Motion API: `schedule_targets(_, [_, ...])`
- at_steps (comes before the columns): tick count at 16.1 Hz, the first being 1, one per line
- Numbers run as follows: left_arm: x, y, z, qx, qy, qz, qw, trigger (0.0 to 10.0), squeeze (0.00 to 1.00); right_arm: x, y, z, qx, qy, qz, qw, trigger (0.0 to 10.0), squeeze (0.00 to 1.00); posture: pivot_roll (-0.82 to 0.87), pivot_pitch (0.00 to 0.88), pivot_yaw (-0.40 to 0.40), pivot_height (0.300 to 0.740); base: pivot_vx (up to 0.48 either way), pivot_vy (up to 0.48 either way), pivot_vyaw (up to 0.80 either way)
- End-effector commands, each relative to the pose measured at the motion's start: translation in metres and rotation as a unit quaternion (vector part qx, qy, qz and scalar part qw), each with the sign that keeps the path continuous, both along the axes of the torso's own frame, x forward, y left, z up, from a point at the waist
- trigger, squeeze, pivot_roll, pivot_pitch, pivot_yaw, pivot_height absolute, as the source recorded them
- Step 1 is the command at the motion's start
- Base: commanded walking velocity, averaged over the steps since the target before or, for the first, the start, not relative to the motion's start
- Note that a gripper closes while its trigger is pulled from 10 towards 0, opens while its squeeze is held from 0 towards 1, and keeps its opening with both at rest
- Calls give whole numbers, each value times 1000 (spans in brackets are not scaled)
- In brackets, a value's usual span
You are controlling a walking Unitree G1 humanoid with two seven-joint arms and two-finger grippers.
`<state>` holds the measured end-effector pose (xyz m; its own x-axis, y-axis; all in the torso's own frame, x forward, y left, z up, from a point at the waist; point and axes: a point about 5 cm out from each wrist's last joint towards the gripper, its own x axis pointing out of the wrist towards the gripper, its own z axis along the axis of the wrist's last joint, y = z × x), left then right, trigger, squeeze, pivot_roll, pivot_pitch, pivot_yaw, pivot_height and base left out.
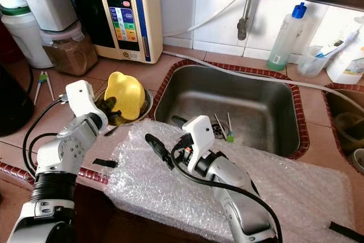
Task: Kitchen organization
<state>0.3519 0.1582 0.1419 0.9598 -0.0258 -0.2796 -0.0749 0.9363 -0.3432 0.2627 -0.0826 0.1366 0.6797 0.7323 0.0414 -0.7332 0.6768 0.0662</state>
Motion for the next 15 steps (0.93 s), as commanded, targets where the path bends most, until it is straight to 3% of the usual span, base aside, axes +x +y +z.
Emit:
schedule_targets(1, [-2,3,8,12,-31,12,999,0,0,1,4,3,4,-1,10,1000,10000,0,-43,38,61,740,0,0,0])
schedule_targets(6, [-2,-3,15,32,-62,4,998,0,0,1,4,1,14,4,7,1000,10000,0,-25,49,44,740,0,0,0])
schedule_targets(8, [-3,-4,18,34,-87,5,996,0,0,3,11,6,16,-1,24,1000,10000,0,-20,38,25,740,0,0,0])
schedule_targets(10, [-5,-8,25,63,-126,-2,990,0,0,13,8,19,45,-16,-3,999,10000,0,-10,30,22,740,0,0,0])
schedule_targets(15, [-11,-21,28,88,-166,-24,982,0,0,31,3,37,100,-31,-70,992,10000,0,12,34,4,740,0,0,0])
